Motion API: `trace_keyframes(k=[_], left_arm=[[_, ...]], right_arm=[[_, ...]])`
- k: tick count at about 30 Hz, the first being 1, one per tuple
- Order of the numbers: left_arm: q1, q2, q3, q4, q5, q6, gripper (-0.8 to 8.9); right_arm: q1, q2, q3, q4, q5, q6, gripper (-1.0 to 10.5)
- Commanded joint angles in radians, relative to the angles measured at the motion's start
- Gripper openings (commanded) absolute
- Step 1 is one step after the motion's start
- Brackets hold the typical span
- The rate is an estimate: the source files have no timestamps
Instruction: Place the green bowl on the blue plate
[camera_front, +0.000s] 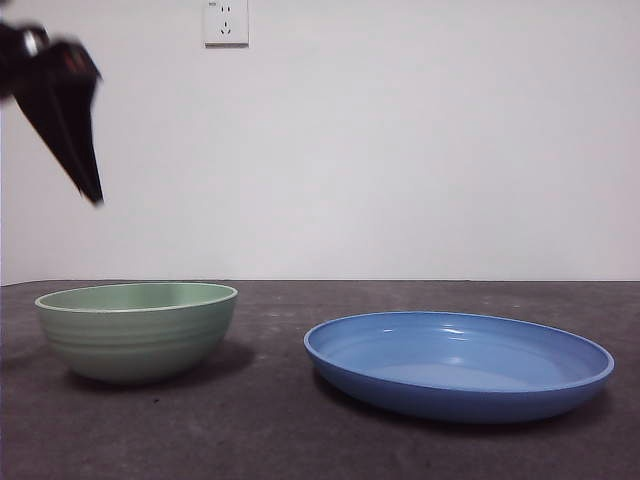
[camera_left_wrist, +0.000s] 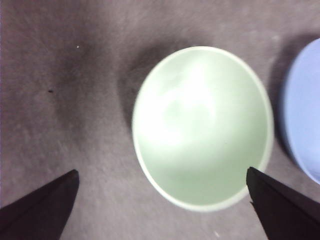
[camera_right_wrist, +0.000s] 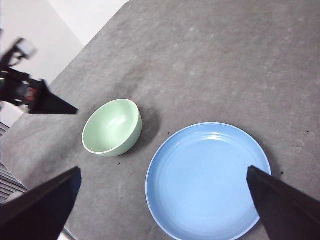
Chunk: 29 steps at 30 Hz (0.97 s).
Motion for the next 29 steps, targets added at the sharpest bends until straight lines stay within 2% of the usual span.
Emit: trace_keyframes(k=[1, 7, 13, 17, 19, 26, 29], left_arm=[[-0.005, 0.083, 0.02, 0.054, -0.002, 0.019, 5.59], [-0.01, 0.21, 0.022, 0.108, -0.002, 0.015, 5.33], [-0.021, 0.258, 0.022, 0.111, -0.002, 0.015, 3.77], [-0.024, 0.258, 0.022, 0.111, -0.002, 0.015, 2.0], [-0.024, 0.258, 0.022, 0.114, -0.002, 0.015, 1.44], [-0.024, 0.258, 0.022, 0.119, -0.002, 0.015, 0.18], [-0.024, 0.258, 0.027, 0.118, -0.004, 0.015, 0.17]], right_arm=[[0.002, 0.006, 0.018, 0.01, -0.003, -0.001, 6.5], [0.002, 0.006, 0.018, 0.01, -0.003, -0.001, 6.5], [0.002, 0.006, 0.018, 0.01, -0.003, 0.0, 6.5], [0.002, 0.006, 0.018, 0.01, -0.003, 0.0, 6.5], [0.002, 0.006, 0.018, 0.01, -0.003, 0.0, 6.5], [0.002, 0.006, 0.018, 0.01, -0.003, 0.002, 6.5], [0.002, 0.006, 0.018, 0.01, -0.003, 0.003, 6.5]])
